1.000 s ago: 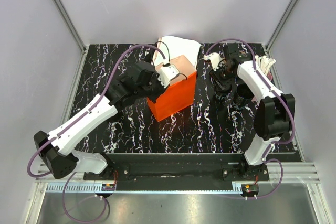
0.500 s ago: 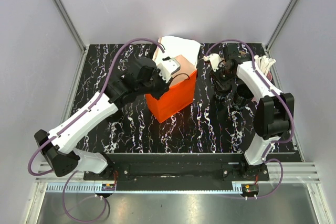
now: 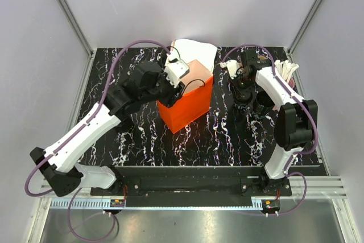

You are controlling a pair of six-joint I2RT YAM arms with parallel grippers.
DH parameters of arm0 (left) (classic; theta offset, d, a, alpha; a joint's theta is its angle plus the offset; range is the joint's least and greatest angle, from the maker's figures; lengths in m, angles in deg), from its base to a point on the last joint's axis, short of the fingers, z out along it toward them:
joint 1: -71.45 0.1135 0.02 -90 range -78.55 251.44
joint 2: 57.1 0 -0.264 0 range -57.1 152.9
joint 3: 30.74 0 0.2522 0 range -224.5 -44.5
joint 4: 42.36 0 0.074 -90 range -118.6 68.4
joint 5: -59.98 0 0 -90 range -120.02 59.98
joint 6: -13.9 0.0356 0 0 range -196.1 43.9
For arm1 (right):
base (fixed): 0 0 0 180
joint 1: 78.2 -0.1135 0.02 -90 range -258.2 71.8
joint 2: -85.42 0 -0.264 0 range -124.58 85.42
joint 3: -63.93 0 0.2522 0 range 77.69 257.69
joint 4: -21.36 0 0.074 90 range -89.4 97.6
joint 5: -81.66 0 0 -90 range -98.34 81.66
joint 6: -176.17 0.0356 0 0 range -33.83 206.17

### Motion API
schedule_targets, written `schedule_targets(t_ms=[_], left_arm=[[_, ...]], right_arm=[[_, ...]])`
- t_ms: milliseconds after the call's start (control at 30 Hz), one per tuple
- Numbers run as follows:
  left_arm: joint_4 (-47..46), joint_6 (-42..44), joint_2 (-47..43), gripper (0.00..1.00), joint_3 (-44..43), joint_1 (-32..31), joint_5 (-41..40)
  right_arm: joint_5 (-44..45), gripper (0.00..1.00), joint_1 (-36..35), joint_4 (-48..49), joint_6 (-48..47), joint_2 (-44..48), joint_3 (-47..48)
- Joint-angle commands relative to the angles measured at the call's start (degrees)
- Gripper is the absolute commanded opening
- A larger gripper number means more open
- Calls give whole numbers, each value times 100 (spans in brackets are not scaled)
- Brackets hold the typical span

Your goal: Pack the takeout coffee

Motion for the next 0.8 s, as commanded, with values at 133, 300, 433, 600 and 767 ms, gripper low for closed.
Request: schedule_targets(t_ms=[133,300,433,600,767], left_arm=[[-366,-102,-575,64,-54,655,-133],[-454,-216,-865,67,121,1157,-99],[-507,-251,-1023,70,201,1473,-54],[-577,-313,-1076,73,289,1623,-11],[-647,-401,-1015,74,394,1781,16]], right_arm=[[264,1,-34,-239,204,289,505],[352,0,-42,-652,353,474,1312],[387,0,-51,-1143,406,553,2174],[387,0,-183,-1653,546,466,3668],[273,0,-569,-2365,740,-140,5869]])
